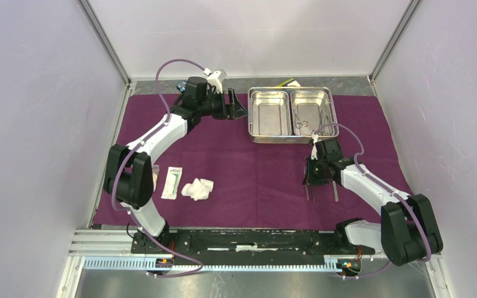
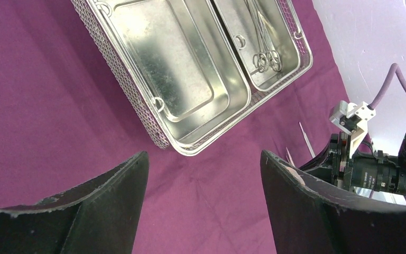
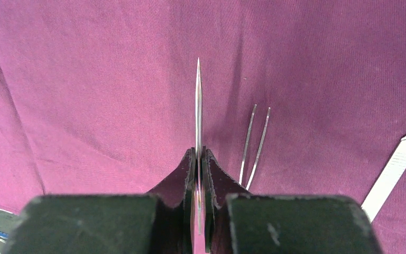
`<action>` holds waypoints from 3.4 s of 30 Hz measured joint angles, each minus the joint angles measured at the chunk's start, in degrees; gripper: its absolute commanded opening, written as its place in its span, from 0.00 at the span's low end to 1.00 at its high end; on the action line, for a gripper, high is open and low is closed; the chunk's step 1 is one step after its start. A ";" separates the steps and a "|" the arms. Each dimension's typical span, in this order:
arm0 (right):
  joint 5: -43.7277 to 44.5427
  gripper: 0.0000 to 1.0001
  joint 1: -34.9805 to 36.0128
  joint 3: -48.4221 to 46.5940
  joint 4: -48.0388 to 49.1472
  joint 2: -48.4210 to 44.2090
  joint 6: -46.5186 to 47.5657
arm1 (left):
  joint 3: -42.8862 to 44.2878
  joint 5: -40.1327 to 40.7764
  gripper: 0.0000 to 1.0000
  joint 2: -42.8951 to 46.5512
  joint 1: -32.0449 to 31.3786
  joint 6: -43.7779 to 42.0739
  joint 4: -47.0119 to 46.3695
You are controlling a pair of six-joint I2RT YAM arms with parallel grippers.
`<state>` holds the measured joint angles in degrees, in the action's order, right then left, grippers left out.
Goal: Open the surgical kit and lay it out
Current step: Place the medical item in the surgical kit.
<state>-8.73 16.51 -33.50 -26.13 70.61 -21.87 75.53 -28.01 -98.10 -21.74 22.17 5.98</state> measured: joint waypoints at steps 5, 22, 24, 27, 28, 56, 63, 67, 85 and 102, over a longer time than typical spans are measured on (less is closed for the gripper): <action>0.00 0.00 0.02 0.00 0.09 0.09 -0.09 | -0.02 0.00 0.84 0.00 0.00 0.00 -0.04; 0.04 0.00 1.01 0.02 0.44 1.62 -0.44 | -0.98 0.00 0.84 0.00 0.00 0.00 -0.04; 0.04 0.00 1.01 0.02 0.44 1.62 -0.46 | -1.09 0.00 0.84 0.00 0.00 0.00 -0.09; 0.07 0.00 1.01 0.02 0.44 1.62 -0.50 | -1.14 0.00 0.84 0.00 0.00 0.00 -0.09; 0.09 0.00 1.01 0.02 0.44 1.62 -0.52 | -1.14 0.00 0.84 0.00 0.00 0.02 -0.09; 1.25 0.13 1.07 0.48 0.39 1.88 -0.90 | -2.12 0.00 0.85 0.02 0.00 0.02 -0.44; 1.03 0.16 1.11 0.52 0.42 1.88 -1.03 | -2.12 0.00 0.85 0.02 0.00 0.02 -0.46; 0.94 0.18 1.11 0.52 0.44 1.88 -1.07 | -2.12 0.00 0.85 0.02 0.00 0.02 -0.48; 0.66 0.22 1.11 0.52 0.48 1.88 -1.09 | -2.38 0.00 0.85 0.04 0.00 0.00 -0.52; 0.63 0.25 1.11 0.52 0.57 1.86 -1.09 | -2.84 0.00 0.86 1.16 0.00 0.02 -0.52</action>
<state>-8.10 17.63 -32.97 -25.56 72.47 -22.96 72.69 -28.01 -96.95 -21.74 22.20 5.45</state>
